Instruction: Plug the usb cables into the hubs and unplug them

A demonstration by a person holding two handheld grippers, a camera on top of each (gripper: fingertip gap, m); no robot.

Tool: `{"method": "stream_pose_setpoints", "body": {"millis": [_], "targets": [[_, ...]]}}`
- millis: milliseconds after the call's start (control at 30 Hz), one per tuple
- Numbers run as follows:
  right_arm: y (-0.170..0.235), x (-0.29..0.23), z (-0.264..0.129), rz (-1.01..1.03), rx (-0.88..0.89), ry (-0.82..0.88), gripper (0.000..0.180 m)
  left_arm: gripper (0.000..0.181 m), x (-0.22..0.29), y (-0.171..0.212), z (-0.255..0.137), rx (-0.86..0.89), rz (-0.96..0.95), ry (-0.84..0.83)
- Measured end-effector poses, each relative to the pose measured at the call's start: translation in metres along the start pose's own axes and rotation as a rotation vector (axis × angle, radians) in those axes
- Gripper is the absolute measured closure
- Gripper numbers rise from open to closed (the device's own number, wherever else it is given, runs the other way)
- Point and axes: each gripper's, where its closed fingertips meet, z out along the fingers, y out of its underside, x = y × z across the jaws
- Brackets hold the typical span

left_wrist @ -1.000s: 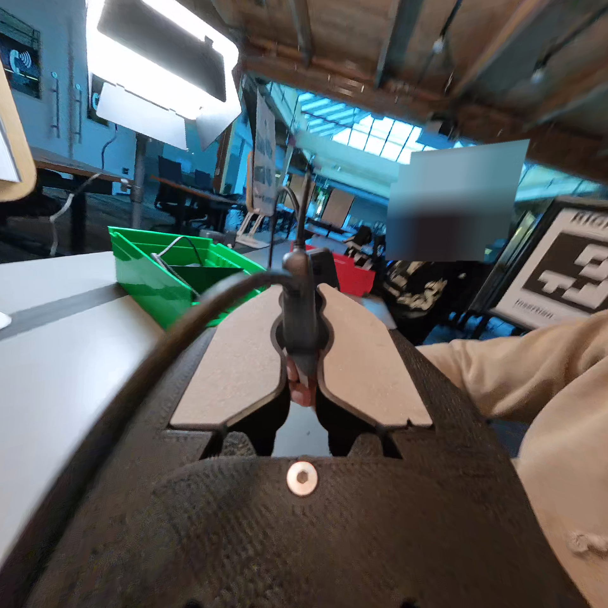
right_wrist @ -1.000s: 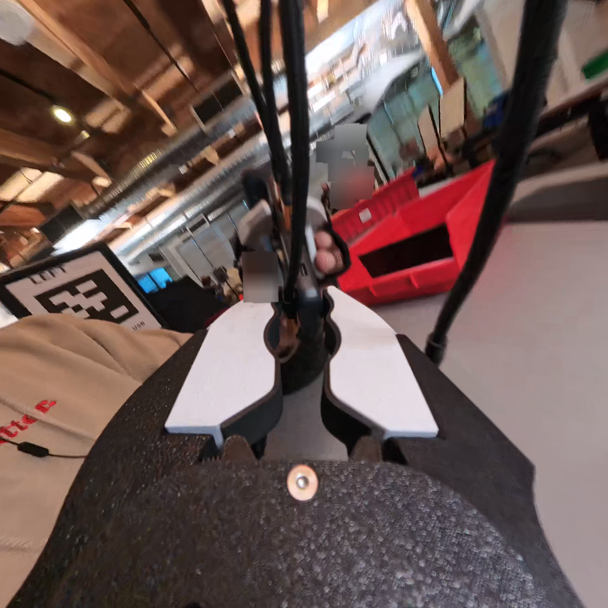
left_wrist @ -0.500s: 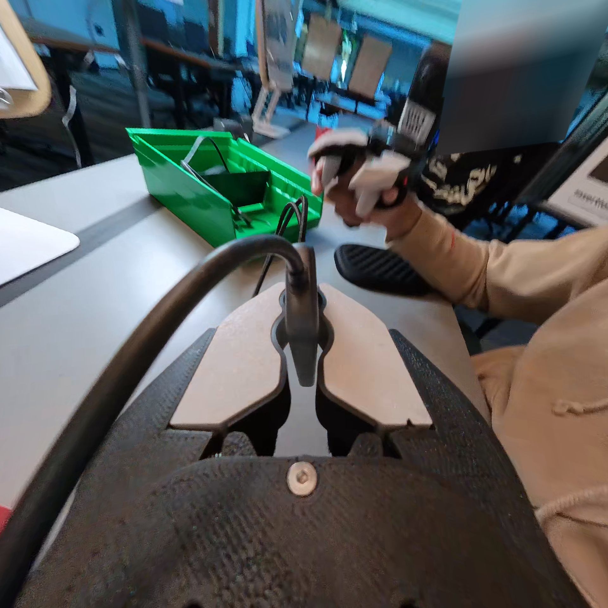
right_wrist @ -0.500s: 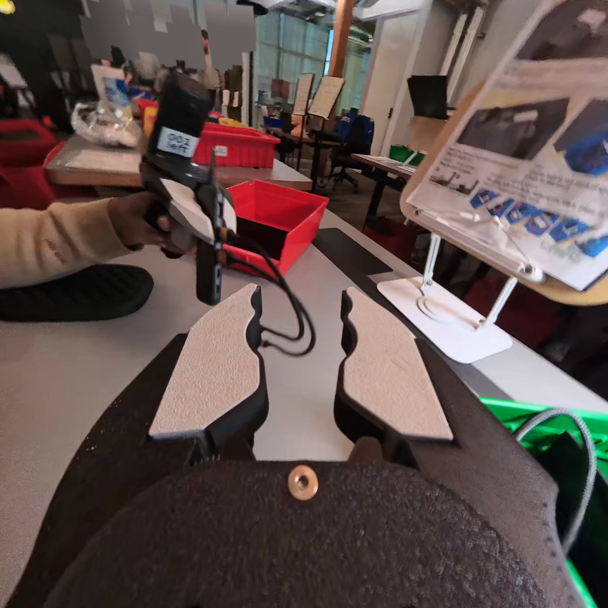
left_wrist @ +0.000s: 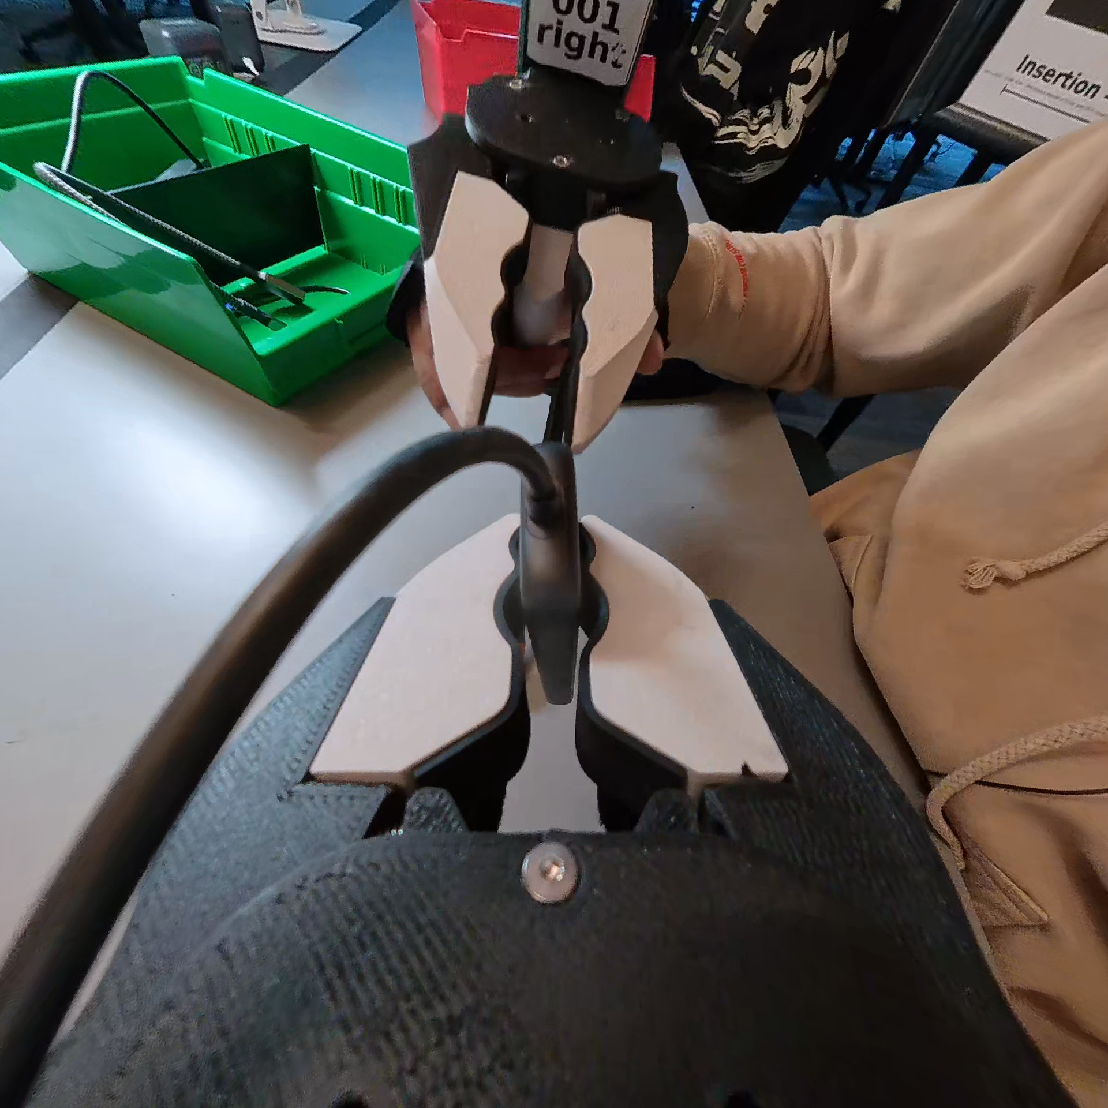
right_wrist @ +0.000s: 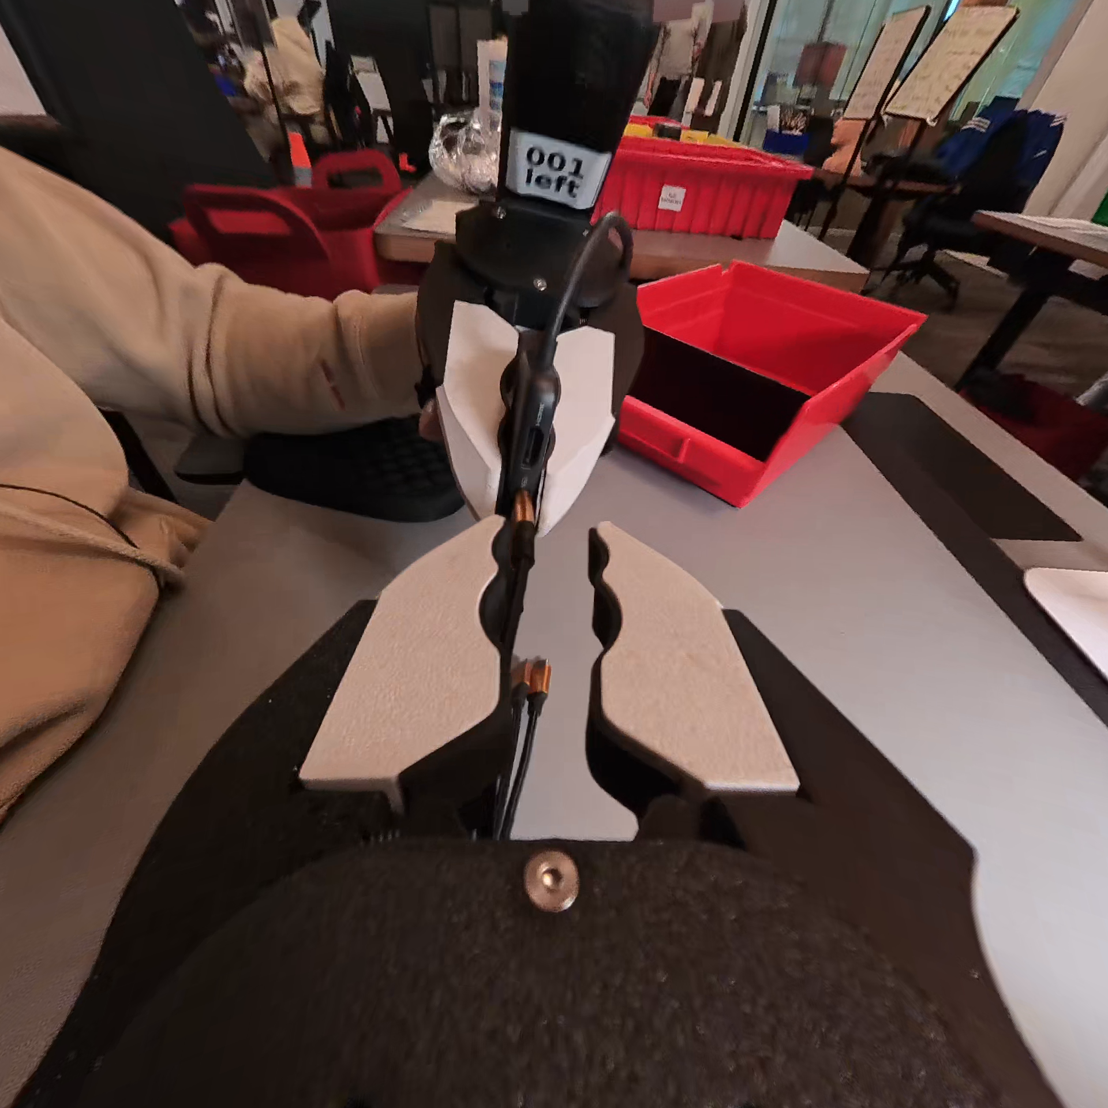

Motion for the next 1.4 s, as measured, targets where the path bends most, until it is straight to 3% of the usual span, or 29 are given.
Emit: {"method": "stream_pose_setpoints", "body": {"millis": [133,400,500,633,800,1000,1200,1400], "targets": [[0.011,-0.011,0.011,0.035,-0.007,-0.066,0.16,0.168,0.002,0.001,0.004,-0.001,0.008,0.004],[0.003,-0.011,0.01,0.136,0.154,-0.08,0.173,0.168,0.001,-0.009,0.001,0.097,0.029,-0.023],[-0.003,-0.01,0.007,0.139,0.198,-0.059,0.173,0.152,0.004,-0.012,-0.002,0.131,0.024,0.003],[-0.01,-0.012,0.005,0.156,0.242,-0.064,0.173,0.169,0.004,-0.016,-0.003,0.17,0.039,-0.004],[-0.02,-0.014,0.002,0.102,0.266,-0.059,0.173,0.168,0.008,-0.028,-0.011,0.192,0.065,-0.029],[-0.032,0.025,-0.056,0.066,0.333,0.091,0.173,0.168,-0.015,-0.052,-0.093,0.387,0.051,-0.184],[-0.042,0.042,-0.079,0.031,0.282,0.185,0.173,0.168,-0.017,-0.04,-0.082,0.329,0.031,-0.169],[-0.054,0.085,-0.136,0.012,0.153,0.342,0.172,0.168,-0.015,-0.039,-0.088,0.326,0.031,-0.175]]}}
